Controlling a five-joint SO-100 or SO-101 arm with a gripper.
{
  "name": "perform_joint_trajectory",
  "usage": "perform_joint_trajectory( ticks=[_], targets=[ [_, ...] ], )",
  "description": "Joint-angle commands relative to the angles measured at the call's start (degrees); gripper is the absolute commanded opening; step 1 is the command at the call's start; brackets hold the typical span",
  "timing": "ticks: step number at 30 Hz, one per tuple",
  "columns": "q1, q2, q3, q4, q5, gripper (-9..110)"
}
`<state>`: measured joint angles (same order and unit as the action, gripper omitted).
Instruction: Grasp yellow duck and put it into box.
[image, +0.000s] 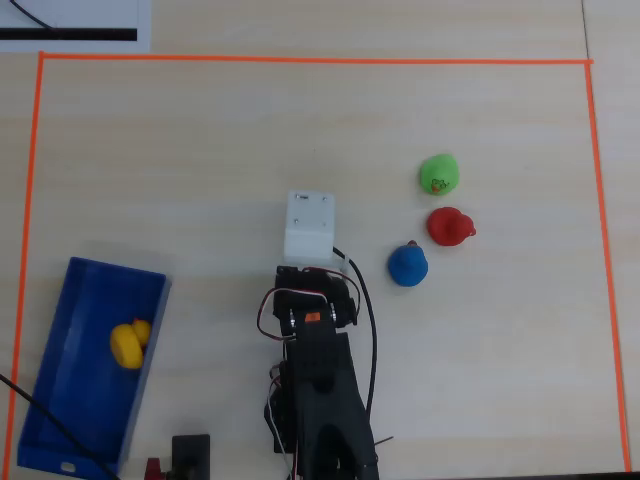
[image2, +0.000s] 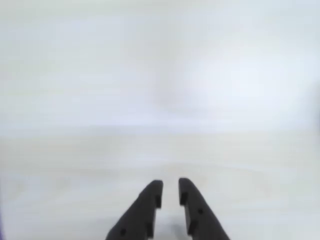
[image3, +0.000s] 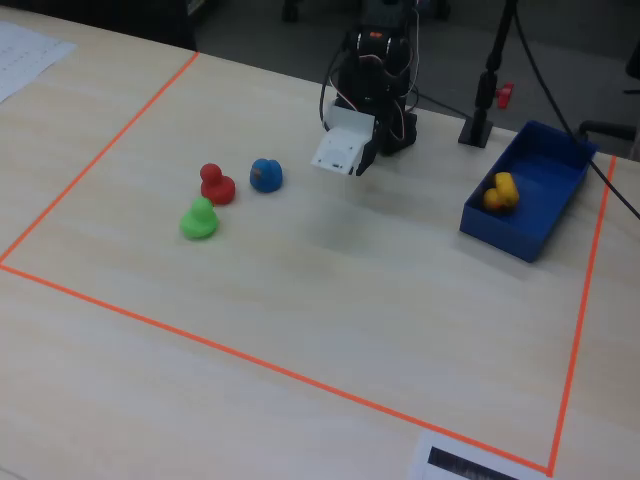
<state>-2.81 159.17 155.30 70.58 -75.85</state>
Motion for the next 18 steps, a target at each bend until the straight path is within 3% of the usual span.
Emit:
perform_joint_trajectory(
  ticks=[1, 18],
  targets=[
    [1.3, 6.5, 8.0, -1.0, -1.1, 0],
    [1.0, 21.5, 20.8, 1.9, -3.0, 0]
  ],
)
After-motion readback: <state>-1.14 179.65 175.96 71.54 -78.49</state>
